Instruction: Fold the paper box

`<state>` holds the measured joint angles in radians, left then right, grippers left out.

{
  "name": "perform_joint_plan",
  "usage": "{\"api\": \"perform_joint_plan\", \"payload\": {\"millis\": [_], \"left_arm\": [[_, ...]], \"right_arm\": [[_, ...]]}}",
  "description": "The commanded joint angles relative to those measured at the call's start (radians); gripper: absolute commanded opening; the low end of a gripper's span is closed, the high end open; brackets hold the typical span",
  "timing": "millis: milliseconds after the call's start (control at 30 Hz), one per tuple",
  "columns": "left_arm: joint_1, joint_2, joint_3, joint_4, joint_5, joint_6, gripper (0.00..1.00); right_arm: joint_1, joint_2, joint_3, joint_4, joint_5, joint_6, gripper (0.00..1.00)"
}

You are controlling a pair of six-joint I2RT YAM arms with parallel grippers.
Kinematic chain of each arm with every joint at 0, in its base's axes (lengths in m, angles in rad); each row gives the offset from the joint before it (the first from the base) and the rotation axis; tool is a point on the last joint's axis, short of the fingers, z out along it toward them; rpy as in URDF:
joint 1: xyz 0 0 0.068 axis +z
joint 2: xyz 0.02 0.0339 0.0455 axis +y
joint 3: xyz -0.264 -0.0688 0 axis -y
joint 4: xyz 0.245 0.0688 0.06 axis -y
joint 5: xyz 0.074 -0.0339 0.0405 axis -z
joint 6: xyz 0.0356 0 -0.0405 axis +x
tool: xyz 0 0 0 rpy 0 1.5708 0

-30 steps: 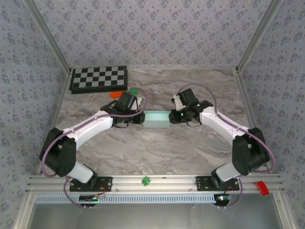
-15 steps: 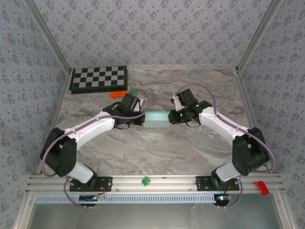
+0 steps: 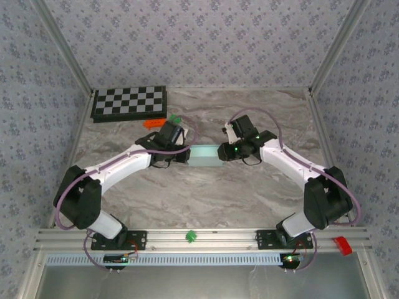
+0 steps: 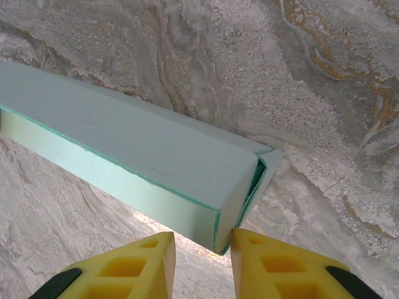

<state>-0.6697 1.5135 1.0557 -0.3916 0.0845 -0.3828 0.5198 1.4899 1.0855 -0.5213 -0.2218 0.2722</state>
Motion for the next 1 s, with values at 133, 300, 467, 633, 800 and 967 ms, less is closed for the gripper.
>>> {"api": "perform_joint_plan", "payload": {"millis": [133,300,467,633,800,967], "left_arm": [[-0.010,0.017,0.025,-0.043,0.000,0.013,0.12],[-0.010,0.019,0.024,-0.042,0.000,0.013,0.12],[-0.010,0.020,0.027,-0.041,0.000,0.012,0.12],[-0.010,0.018,0.029,-0.038,0.003,0.007,0.12],[-0.010,0.018,0.029,-0.032,0.004,-0.004,0.13],[-0.009,0.021,0.024,-0.019,0.018,-0.014,0.13]], "right_arm": [[0.006,-0.045,0.018,-0.010,0.047,0.002,0.31],[0.000,-0.054,0.007,0.011,0.062,0.013,0.26],[-0.001,-0.043,0.001,0.015,0.046,0.013,0.21],[0.003,-0.045,-0.031,0.017,0.038,0.020,0.18],[0.010,-0.048,-0.067,0.036,0.039,0.038,0.14],[0.019,-0.052,-0.088,0.068,0.038,0.075,0.13]]}}
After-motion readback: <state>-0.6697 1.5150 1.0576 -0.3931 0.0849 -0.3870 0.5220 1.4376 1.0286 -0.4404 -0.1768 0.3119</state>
